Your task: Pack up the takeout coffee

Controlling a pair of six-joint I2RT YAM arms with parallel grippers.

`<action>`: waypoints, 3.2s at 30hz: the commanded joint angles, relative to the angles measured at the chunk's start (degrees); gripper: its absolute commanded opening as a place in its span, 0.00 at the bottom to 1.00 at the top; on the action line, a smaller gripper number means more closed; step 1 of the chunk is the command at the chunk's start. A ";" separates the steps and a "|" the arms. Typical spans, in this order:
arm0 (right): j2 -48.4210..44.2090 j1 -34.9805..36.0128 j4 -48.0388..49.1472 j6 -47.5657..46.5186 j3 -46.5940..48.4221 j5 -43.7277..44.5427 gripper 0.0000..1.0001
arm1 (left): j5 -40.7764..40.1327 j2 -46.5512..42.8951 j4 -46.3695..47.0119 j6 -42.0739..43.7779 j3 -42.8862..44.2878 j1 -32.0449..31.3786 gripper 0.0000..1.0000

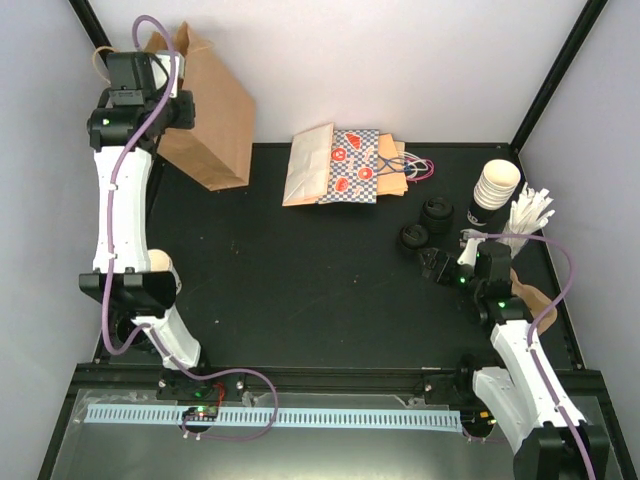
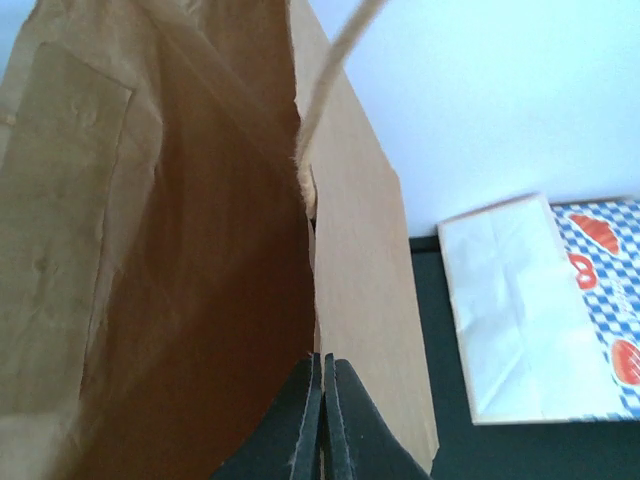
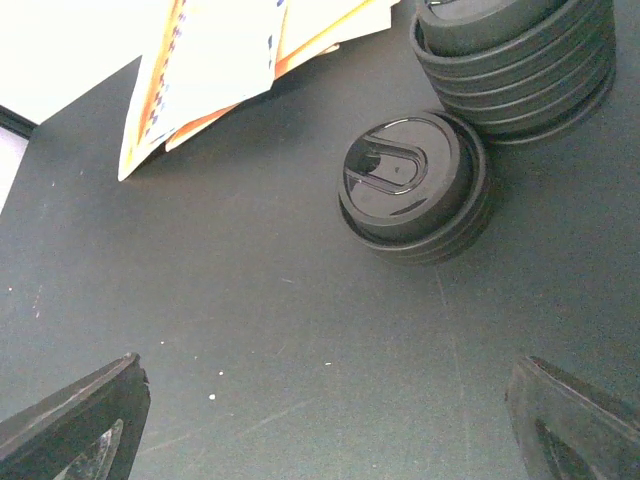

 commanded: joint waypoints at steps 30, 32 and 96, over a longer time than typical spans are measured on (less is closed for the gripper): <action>1.12 0.33 -2.39 -0.23 2.65 -8.74 1.00 | 14.35 -42.34 -3.34 -1.82 -42.15 -37.16 0.02; 1.81 0.52 -2.98 -0.32 2.73 -8.96 1.00 | 10.51 -42.48 -1.93 -0.11 -44.66 -41.11 0.01; 14.33 0.14 -41.49 12.75 29.51 36.78 0.84 | 7.47 -55.73 24.28 -22.42 -70.90 -63.21 0.99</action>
